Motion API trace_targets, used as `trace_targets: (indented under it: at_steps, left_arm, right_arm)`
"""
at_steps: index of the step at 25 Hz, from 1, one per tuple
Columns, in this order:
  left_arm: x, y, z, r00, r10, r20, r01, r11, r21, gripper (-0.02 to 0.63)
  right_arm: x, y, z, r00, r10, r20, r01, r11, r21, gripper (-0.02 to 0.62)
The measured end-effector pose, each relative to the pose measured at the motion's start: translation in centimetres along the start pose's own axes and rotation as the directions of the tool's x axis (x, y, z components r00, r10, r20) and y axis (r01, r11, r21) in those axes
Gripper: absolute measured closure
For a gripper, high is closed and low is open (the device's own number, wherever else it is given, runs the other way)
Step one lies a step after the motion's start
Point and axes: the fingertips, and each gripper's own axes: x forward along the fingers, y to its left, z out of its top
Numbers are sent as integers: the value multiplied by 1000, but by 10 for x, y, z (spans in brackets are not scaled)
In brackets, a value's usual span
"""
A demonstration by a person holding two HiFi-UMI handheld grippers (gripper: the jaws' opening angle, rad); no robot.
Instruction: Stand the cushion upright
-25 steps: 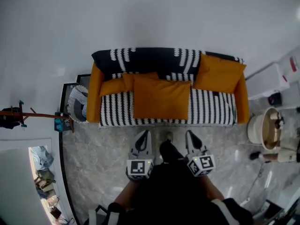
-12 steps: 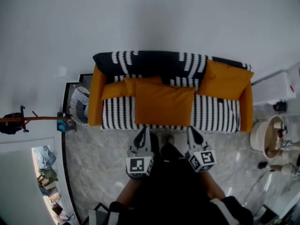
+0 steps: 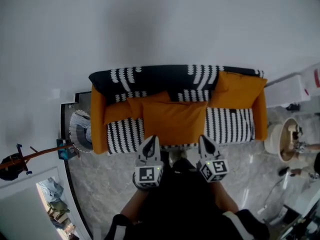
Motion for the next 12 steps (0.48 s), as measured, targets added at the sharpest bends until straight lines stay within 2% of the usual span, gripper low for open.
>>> trace_targets:
  at_steps: [6, 12]
  left_arm:
    - [37, 30, -3, 997, -47, -66, 47, 999, 5, 607]
    - [74, 40, -23, 992, -17, -123, 17, 1000, -2, 607]
  right_arm:
    - [49, 0, 15, 999, -37, -24, 37, 999, -30, 601]
    - [87, -33, 8, 996, -51, -80, 49, 999, -20, 601]
